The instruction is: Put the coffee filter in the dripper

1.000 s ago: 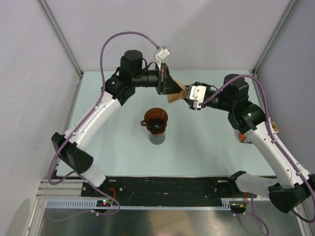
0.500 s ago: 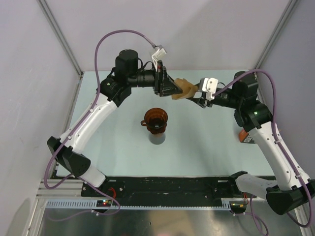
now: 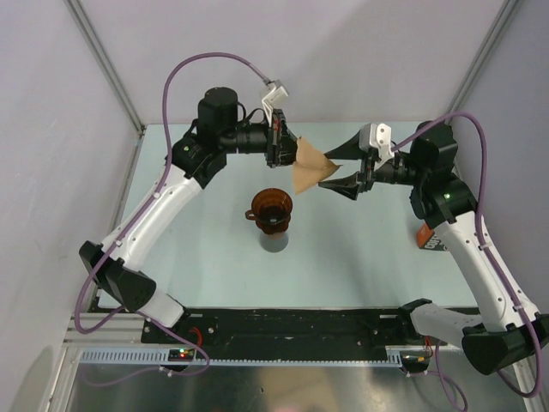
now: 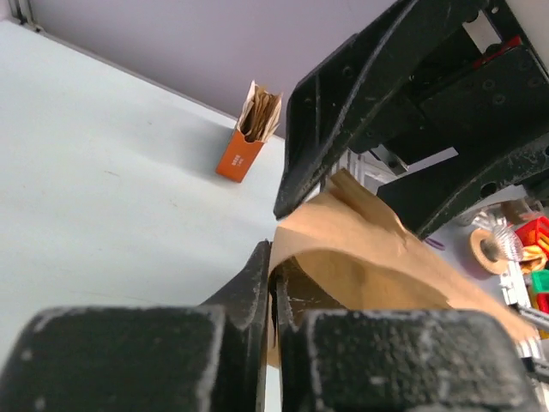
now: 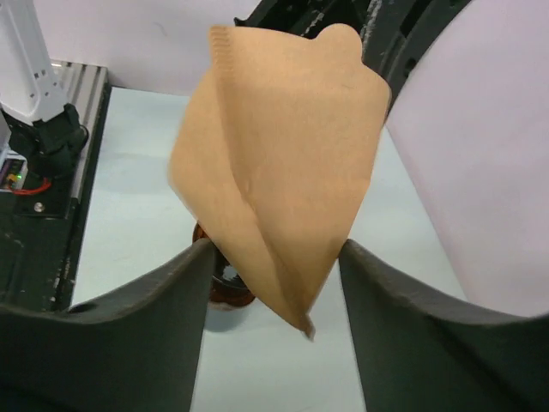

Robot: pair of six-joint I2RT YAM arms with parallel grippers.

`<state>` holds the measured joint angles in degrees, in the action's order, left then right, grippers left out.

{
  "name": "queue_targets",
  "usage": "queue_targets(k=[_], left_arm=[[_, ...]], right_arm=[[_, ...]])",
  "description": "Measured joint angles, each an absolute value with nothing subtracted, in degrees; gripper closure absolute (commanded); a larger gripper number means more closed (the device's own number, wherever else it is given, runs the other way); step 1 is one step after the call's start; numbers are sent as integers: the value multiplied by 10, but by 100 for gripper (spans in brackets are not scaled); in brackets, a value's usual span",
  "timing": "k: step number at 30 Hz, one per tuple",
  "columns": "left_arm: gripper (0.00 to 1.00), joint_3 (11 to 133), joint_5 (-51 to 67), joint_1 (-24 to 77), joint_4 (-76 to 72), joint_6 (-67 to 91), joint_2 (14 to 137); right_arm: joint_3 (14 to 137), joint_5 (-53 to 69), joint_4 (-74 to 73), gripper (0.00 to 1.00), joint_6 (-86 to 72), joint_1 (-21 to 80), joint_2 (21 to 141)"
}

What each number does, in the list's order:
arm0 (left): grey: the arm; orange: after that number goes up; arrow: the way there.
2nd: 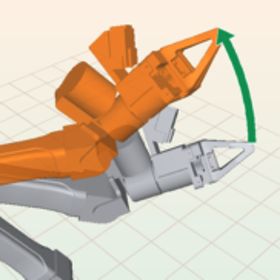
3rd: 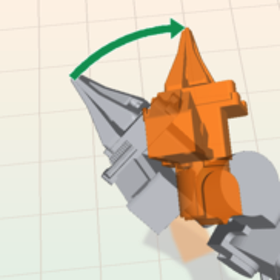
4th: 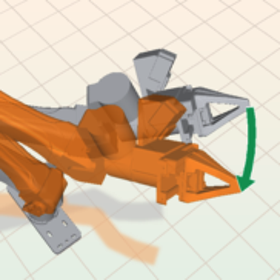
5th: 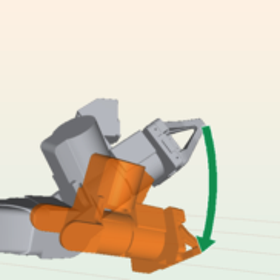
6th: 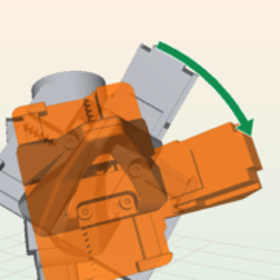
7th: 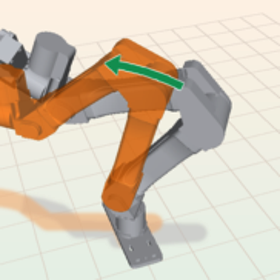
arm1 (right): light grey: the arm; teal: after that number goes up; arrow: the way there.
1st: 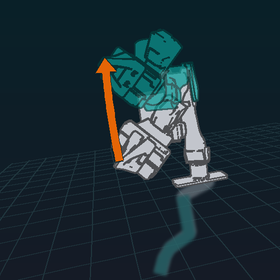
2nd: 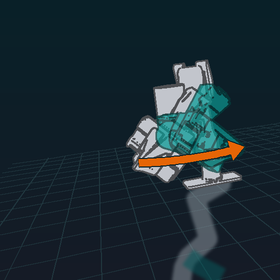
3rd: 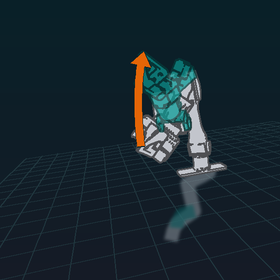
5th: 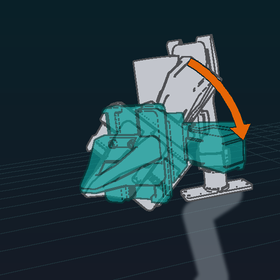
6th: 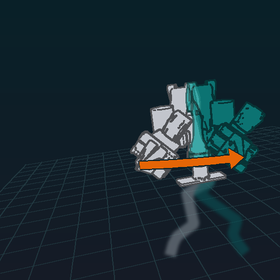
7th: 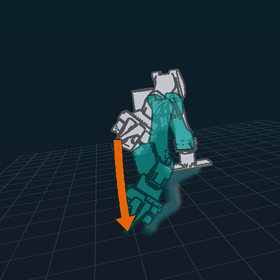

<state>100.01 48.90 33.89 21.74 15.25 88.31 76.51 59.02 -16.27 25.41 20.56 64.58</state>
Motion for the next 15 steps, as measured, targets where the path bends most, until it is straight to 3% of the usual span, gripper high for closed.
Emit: queue_targets(k=[6,15], left_arm=[[100,919,446,313,235,159,825],[100,890,262,302,437,87,768]], right_arm=[[765,599,-169,20,217,186,658],[765,559,-260,20,203,152,667]])
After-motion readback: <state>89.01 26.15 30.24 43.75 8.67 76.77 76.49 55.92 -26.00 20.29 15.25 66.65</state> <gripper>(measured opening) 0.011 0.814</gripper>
